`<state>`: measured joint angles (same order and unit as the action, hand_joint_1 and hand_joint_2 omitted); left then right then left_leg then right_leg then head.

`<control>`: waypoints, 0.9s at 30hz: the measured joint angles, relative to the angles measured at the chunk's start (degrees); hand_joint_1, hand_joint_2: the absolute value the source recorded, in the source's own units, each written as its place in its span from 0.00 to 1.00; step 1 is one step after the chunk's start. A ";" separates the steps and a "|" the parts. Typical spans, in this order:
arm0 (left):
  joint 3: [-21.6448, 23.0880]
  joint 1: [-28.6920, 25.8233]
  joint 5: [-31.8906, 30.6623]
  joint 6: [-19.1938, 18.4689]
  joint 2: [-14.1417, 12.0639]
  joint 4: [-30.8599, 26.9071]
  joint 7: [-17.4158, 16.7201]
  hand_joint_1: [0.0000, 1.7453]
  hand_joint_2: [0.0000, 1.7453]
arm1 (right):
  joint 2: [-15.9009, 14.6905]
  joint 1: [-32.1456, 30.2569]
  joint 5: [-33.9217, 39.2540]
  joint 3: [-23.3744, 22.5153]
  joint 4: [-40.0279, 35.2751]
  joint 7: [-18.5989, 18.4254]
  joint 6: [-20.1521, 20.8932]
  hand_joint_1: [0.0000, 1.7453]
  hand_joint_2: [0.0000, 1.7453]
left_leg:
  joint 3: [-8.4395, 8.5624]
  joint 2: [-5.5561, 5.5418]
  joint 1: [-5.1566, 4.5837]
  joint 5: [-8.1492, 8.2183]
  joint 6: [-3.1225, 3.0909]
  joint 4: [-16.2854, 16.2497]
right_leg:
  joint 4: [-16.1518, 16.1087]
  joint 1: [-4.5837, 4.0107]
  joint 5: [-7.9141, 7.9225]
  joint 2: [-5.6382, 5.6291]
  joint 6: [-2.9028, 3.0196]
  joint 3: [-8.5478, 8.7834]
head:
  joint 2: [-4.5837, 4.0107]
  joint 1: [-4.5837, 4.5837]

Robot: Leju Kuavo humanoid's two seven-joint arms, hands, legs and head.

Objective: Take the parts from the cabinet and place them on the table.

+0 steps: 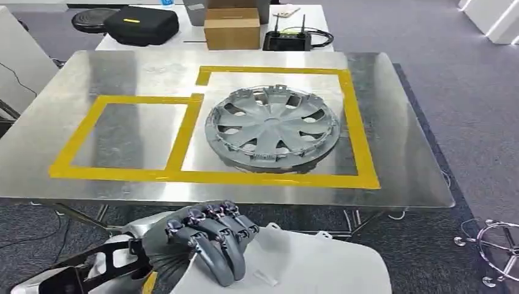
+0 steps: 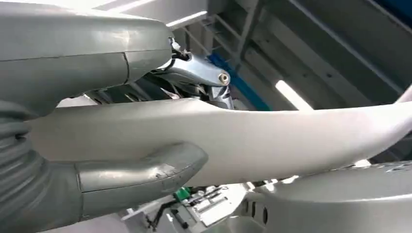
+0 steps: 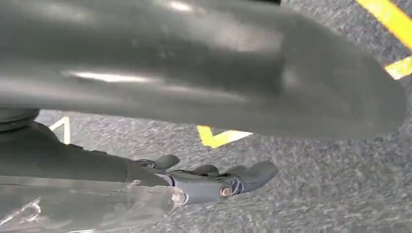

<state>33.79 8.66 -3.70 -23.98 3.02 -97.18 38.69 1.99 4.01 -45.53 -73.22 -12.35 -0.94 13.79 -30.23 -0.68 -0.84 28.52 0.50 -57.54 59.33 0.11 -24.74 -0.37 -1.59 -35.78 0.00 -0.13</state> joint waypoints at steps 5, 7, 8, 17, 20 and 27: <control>-1.60 0.29 -2.52 1.95 -1.01 0.44 0.00 1.00 1.00 | 0.00 0.31 -0.48 0.02 0.00 0.48 0.46 0.00 0.00 | -9.18 0.09 0.31 5.56 1.27 -15.08 | -0.52 0.44 -0.54 -0.04 0.96 1.41 | 0.00 0.26; -2.36 0.30 -3.15 2.36 -1.73 1.01 0.00 1.00 1.00 | 0.00 0.29 -0.61 0.02 0.00 0.50 0.52 0.00 0.00 | -11.89 0.10 0.43 5.20 1.51 -16.85 | -0.52 0.45 -0.97 -0.07 0.98 1.82 | 0.00 0.28; -2.62 0.32 -3.19 2.47 -1.90 1.18 0.00 1.00 1.00 | 0.00 0.28 -0.66 0.02 0.00 0.50 0.52 0.00 0.00 | -11.36 0.10 0.51 2.87 1.52 -14.55 | -0.52 0.48 -1.21 -0.10 0.90 2.18 | 0.00 0.26; -4.33 4.79 -17.66 13.69 -5.72 5.84 -2.29 1.00 1.00 | 0.07 0.59 -1.31 0.24 0.04 0.96 1.75 0.00 0.00 | -5.64 0.07 0.83 -4.87 -0.59 -0.03 | 0.70 0.49 -3.69 -0.11 -1.61 2.73 | 0.00 0.31; -5.49 9.20 -26.57 19.70 -8.42 13.19 -5.03 1.00 1.00 | 0.11 0.76 -1.44 0.26 0.11 1.14 2.05 0.00 0.00 | -5.56 0.09 0.72 -4.68 -1.07 -0.03 | 13.76 0.41 -9.84 -0.10 -1.87 -4.01 | 0.00 0.04; -8.24 17.52 -40.46 30.67 -13.03 31.99 -12.11 1.00 1.00 | 0.13 0.92 -2.16 0.31 0.37 1.18 2.43 0.00 0.00 | -5.19 0.00 0.15 -4.18 -0.22 -0.34 | 0.06 0.36 -0.90 -0.13 -1.18 1.09 | 0.00 0.04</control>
<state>25.55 26.18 -44.16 6.69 -10.01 -65.19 26.57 2.12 4.93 -47.69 -72.91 -11.98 0.24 16.22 -35.42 -0.67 -0.69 24.34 0.28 -57.88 59.39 0.47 -25.65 -0.51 -2.76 -34.68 0.00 -0.09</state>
